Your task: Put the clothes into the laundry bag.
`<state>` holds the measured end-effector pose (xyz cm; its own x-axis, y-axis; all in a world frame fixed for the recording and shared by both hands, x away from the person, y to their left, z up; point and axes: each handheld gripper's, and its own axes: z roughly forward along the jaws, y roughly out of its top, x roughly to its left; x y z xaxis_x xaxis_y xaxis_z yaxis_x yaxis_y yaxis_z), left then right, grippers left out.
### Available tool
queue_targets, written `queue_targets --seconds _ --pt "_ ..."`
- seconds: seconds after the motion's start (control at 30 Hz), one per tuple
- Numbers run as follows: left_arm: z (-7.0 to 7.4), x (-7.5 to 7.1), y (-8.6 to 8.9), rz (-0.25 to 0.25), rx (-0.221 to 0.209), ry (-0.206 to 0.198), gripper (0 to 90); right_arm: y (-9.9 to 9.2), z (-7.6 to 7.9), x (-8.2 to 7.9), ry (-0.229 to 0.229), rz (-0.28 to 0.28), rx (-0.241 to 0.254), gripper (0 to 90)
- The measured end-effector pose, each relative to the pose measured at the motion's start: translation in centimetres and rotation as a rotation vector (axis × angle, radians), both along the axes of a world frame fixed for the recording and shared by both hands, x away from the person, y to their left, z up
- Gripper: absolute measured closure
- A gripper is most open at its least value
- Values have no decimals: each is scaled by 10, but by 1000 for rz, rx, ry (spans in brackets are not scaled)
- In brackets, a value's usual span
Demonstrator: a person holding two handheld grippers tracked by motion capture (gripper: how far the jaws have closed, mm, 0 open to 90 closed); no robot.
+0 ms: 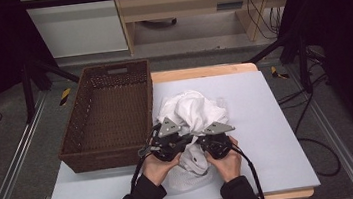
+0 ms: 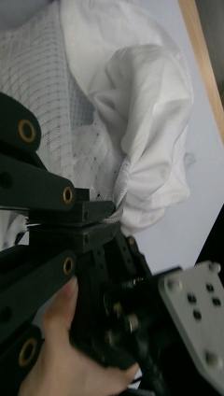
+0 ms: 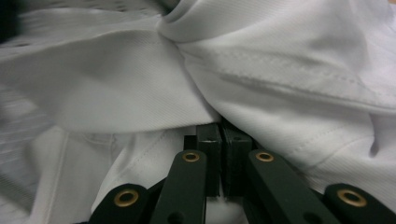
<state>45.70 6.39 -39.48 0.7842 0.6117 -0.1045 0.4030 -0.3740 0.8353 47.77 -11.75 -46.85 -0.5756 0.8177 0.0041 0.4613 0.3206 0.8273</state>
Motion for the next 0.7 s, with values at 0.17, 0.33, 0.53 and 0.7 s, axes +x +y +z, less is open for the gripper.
queue_targets --seconds 0.17,0.33,0.53,0.7 --pt "-12 2 0 10 3 5 888 4 -10 6 12 -16 -9 878" --pt "-19 4 4 27 3 5 885 -26 4 -5 61 90 120 777" --pt "-24 5 3 32 6 14 883 -76 38 -33 -91 22 132 597" --pt "-25 6 5 53 21 -2 882 -82 32 -9 -68 -41 103 449"
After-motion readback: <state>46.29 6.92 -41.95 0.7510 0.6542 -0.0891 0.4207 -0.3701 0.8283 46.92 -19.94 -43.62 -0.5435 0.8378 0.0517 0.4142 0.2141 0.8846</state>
